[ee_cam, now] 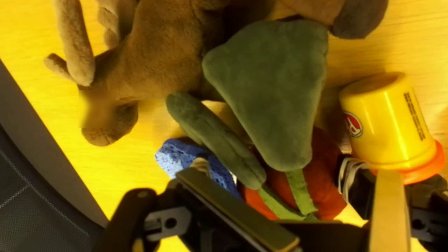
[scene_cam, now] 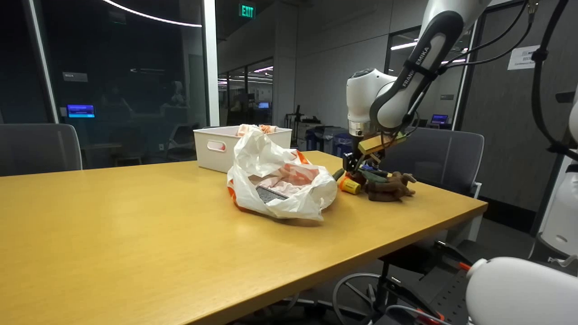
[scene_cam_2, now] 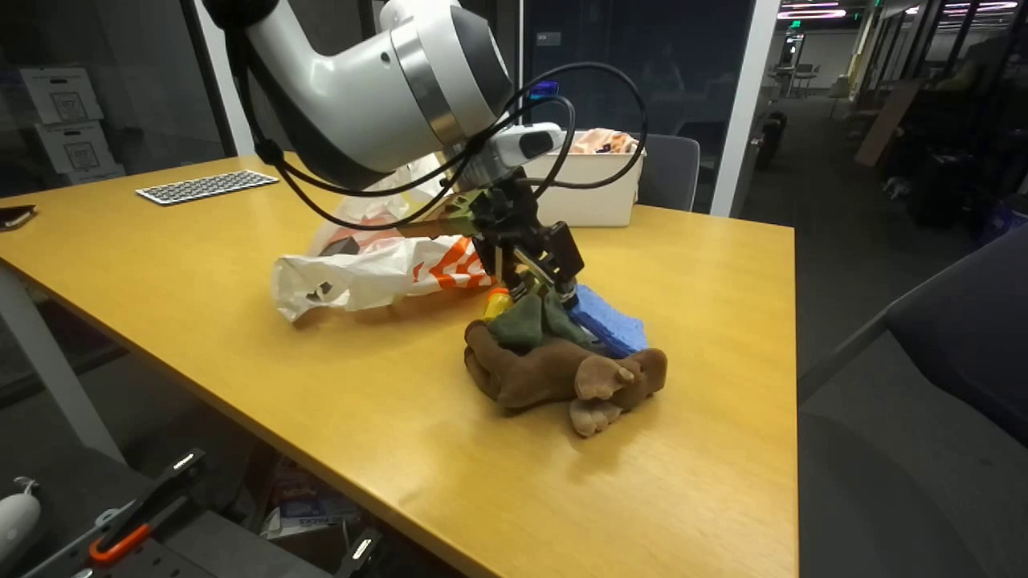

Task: Put the duster, the turnip plush toy, the yellow container, the moose toy and the blue sponge in the plastic

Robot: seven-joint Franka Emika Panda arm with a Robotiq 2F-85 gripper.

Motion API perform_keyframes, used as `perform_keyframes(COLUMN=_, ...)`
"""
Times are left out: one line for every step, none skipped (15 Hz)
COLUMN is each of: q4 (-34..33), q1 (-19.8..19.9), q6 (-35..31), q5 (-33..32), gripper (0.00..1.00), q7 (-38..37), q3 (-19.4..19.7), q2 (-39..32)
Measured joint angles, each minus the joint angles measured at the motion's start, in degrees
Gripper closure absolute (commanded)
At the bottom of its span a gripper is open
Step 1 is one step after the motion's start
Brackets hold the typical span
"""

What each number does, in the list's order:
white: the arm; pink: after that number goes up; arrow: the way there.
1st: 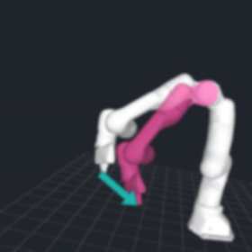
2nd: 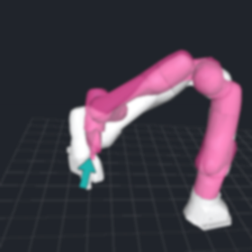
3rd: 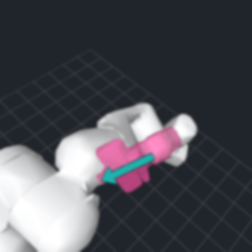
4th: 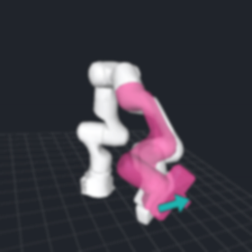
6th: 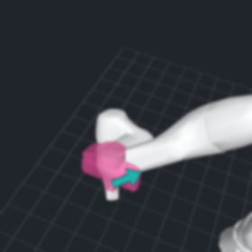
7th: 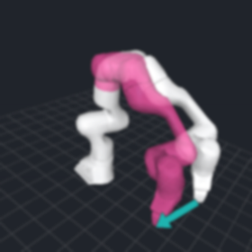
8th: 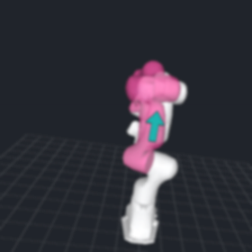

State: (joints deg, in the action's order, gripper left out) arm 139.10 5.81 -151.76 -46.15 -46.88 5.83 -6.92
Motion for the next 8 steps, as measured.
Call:
perform_keyframes(q4=-0.3, q1=-0.4, q6=0.3, q5=-2.0, gripper=0.48, q7=-1.5, q3=0.4, q2=-0.3)
perform_keyframes(q4=-0.6, q1=-0.8, q6=0.6, q5=-4.0, gripper=0.56, q7=-3.0, q3=0.7, q2=-0.5)
perform_keyframes(q4=-0.8, q1=-1.1, q6=1.0, q5=-5.8, gripper=0.63, q7=-4.3, q3=0.9, q2=-0.6)
perform_keyframes(q4=-0.9, q1=-1.2, q6=1.4, q5=-7.6, gripper=0.72, q7=-5.6, q3=1.0, q2=-0.6)
perform_keyframes(q4=-1.0, q1=-1.3, q6=1.9, q5=-9.2, gripper=0.79, q7=-6.9, q3=1.0, q2=-0.6)
perform_keyframes(q4=-1.0, q1=-1.4, q6=2.2, q5=-10.4, gripper=0.88, q7=-7.9, q3=1.0, q2=-0.6)
perform_keyframes(q4=-1.0, q1=-1.5, q6=2.5, q5=-11.4, gripper=0.92, q7=-8.8, q3=1.0, q2=-0.6)
perform_keyframes(q4=-1.0, q1=-1.6, q6=2.7, q5=-11.9, gripper=0.94, q7=-9.4, q3=1.0, q2=-0.6)
